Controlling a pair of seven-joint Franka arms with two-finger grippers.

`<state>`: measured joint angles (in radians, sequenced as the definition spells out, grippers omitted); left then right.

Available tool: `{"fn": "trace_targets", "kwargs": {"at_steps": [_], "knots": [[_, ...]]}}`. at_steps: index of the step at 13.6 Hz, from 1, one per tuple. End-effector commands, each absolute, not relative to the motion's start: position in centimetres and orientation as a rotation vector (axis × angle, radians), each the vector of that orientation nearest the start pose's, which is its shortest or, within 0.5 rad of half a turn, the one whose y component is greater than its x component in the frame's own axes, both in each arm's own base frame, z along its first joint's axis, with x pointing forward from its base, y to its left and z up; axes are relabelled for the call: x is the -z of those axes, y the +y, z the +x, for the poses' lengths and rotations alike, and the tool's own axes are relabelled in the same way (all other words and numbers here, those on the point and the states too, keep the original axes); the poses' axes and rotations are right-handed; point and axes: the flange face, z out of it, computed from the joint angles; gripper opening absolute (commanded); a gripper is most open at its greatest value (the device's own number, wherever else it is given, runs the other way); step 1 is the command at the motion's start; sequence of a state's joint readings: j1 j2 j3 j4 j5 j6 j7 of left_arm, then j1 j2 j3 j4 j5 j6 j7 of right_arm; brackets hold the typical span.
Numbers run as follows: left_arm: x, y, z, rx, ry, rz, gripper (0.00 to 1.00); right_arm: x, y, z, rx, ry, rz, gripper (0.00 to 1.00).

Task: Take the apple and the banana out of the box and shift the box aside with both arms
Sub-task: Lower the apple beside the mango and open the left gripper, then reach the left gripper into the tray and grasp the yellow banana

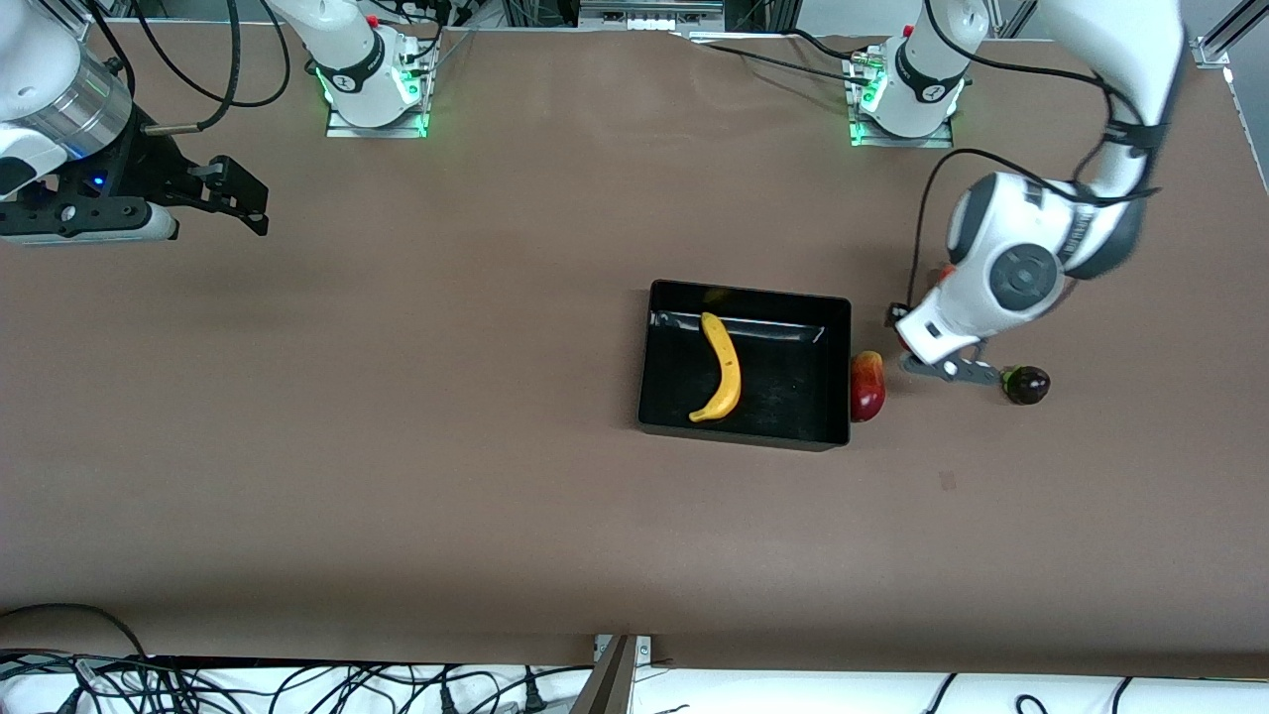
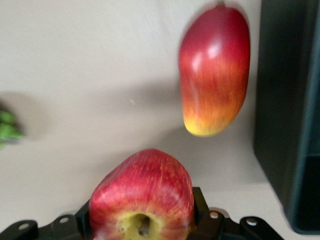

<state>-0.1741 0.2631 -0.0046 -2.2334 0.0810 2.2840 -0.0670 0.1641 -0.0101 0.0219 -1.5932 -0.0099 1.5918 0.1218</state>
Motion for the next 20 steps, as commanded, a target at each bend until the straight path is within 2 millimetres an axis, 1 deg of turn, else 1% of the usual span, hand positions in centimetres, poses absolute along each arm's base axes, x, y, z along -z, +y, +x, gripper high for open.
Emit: {"fn": "trace_targets", "kwargs": {"at_steps": [1,2,3,4,5,6,7,8,9,10,11,12,13,14,15,16,17,18,19,20], "knots": [[-22.3,-8.2,47.0,-0.252,0.293,-3.05,0.13,-62.7,10.2,54.3,0.023,-0.099,-3.152,1.0],[-21.2,-8.1,46.5,-0.229,0.297,-3.057,0.15,-62.6,10.2,54.4,0.025,-0.099,-3.152,1.0],[-20.1,-7.7,46.5,-0.214,0.283,-3.064,0.27,-62.7,10.2,54.4,0.03,-0.099,-3.151,1.0],[-19.5,-7.6,46.6,-0.21,0.282,-3.066,0.49,-62.7,10.2,54.4,0.032,-0.099,-3.151,1.0],[-19.3,-7.6,46.7,-0.194,0.281,-3.069,0.85,-62.7,10.3,54.4,0.032,-0.102,-3.151,1.0],[-19.7,-7.7,46.9,-0.177,0.283,-3.071,1.0,-62.6,10.3,54.5,0.032,-0.104,-3.152,1.0],[-20.6,-7.8,47.3,-0.158,0.284,-3.072,1.0,-62.4,10.3,54.6,0.028,-0.104,-3.153,1.0],[-22.3,-7.9,48.0,-0.116,0.28,-3.075,1.0,-62.4,10.3,54.6,0.03,-0.104,-3.152,1.0],[-24.6,-8.2,49.5,-0.063,0.273,-3.077,1.0,-62.5,10.3,54.7,0.037,-0.102,-3.152,1.0],[-26.8,-8.9,51.0,-0.066,0.28,-3.071,1.0,-62.6,10.3,54.8,0.056,-0.102,-3.149,1.0],[-29.2,-10.0,53.1,-0.074,0.293,-3.064,1.0,-62.7,10.3,54.9,0.066,-0.102,-3.15,1.0],[-31.1,-12.4,54.8,-0.108,0.313,-3.065,1.0,-62.7,10.2,54.9,0.066,-0.1,-3.15,1.0],[-33.0,-14.3,56.7,-0.127,0.33,-3.062,1.0,-62.6,10.1,55.0,0.071,-0.095,-3.149,1.0],[-34.5,-17.0,58.3,-0.158,0.33,-3.059,1.0,-62.7,10.1,55.1,0.087,-0.095,-3.146,1.0],[-35.3,-19.8,59.6,-0.171,0.327,-3.056,1.0,-62.7,10.3,55.1,0.09,-0.102,-3.147,1.0],[-36.4,-23.2,60.6,-0.139,0.326,-3.062,1.0,-62.7,10.3,55.1,0.092,-0.1,-3.145,1.0],[-36.9,-26.5,61.5,-0.087,0.271,-3.079,1.0,-62.7,10.3,55.1,0.09,-0.1,-3.145,1.0],[-37.1,-29.6,61.9,-0.052,0.219,-3.097,1.0,-62.7,10.3,55.1,0.09,-0.1,-3.145,1.0],[-36.5,-32.6,61.3,-0.057,0.199,-3.118,1.0,-62.7,10.3,55.1,0.09,-0.1,-3.145,1.0],[-34.6,-34.7,60.3,-0.107,0.176,-3.13,1.0,-62.7,10.2,55.1,0.09,-0.1,-3.145,1.0]]}}
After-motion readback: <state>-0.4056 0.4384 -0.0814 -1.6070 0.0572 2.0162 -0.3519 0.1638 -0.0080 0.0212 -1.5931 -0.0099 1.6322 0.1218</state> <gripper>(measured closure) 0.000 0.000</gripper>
